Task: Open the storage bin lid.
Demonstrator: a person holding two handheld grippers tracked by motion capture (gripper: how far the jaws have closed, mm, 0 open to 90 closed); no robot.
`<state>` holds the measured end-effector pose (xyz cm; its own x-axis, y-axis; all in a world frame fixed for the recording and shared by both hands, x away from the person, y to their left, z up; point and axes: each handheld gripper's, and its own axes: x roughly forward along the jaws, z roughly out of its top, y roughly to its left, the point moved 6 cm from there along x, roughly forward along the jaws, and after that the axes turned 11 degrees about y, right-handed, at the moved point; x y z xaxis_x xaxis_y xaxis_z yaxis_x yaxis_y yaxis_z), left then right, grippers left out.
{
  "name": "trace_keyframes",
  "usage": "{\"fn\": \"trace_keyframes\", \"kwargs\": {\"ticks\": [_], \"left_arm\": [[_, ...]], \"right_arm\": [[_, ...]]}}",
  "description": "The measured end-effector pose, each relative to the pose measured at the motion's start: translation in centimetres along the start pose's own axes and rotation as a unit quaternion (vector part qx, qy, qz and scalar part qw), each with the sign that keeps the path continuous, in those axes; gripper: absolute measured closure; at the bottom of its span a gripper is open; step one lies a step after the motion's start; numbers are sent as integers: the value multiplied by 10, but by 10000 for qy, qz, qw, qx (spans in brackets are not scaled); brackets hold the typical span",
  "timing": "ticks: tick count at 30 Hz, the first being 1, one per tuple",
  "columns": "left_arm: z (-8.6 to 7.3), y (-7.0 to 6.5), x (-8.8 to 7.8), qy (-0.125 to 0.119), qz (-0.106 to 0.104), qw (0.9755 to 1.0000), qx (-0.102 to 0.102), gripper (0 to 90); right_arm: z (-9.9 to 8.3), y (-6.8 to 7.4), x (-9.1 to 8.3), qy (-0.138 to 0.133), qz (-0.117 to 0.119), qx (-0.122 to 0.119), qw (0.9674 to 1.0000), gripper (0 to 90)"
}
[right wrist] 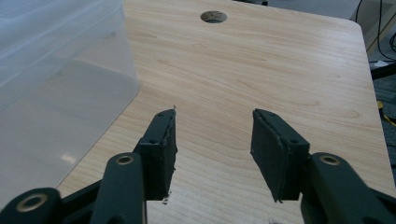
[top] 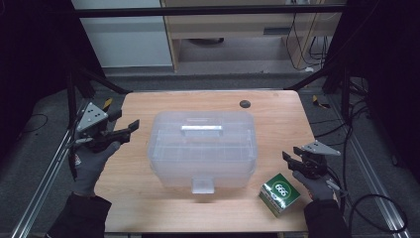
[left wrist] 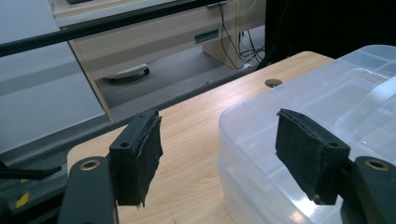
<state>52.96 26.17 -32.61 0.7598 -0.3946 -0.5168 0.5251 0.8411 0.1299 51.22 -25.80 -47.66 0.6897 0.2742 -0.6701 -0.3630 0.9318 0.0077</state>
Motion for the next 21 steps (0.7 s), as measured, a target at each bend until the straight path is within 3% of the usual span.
{"fn": "trace_keyframes", "kwargs": {"ticks": [2,8,15,21], "left_arm": [[6,-4,1,-28,-5,9998,174,305],[11,-12,1,101,-65,9995,305,304],[20,-26,3,251,-158,9972,689,303],[29,-37,8,249,-244,9961,816,306]], "right_arm": [[1,1,-1,-6,29,-51,10000,541],[3,5,-2,34,91,-128,9999,531],[4,7,-2,73,4,-204,9998,508],[3,4,-1,143,-57,-183,9997,486]]}}
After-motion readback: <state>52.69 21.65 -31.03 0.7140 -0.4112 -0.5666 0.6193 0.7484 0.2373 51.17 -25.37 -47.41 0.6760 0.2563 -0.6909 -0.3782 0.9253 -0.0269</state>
